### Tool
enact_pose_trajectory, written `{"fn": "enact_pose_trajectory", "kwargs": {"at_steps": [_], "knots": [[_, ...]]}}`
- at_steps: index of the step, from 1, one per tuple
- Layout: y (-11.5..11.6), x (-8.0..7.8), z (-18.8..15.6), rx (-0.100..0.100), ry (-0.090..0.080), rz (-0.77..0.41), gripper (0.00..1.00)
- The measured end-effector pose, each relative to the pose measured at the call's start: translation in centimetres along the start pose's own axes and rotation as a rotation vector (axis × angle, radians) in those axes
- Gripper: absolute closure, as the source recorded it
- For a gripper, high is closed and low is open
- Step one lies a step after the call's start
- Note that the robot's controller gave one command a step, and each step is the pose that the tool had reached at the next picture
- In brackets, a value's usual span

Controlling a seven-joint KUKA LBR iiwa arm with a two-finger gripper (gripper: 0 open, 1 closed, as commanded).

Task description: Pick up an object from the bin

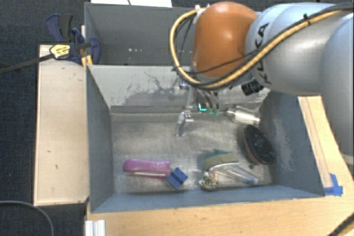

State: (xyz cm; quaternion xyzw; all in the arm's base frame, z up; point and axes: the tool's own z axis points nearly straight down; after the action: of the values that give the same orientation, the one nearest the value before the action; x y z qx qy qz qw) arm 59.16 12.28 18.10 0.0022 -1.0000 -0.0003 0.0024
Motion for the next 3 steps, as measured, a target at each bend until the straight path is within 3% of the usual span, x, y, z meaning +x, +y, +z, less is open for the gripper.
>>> {"fn": "enact_pose_trajectory", "kwargs": {"at_steps": [1,2,3], "knots": [[-2.0,8.5,6.0,0.001,-0.002,-0.252,0.00],[-8.9,8.9,3.0,0.004,-0.010,-0.208,0.00],[-13.5,10.7,10.8,0.002,-0.028,-0.314,0.00]]}}
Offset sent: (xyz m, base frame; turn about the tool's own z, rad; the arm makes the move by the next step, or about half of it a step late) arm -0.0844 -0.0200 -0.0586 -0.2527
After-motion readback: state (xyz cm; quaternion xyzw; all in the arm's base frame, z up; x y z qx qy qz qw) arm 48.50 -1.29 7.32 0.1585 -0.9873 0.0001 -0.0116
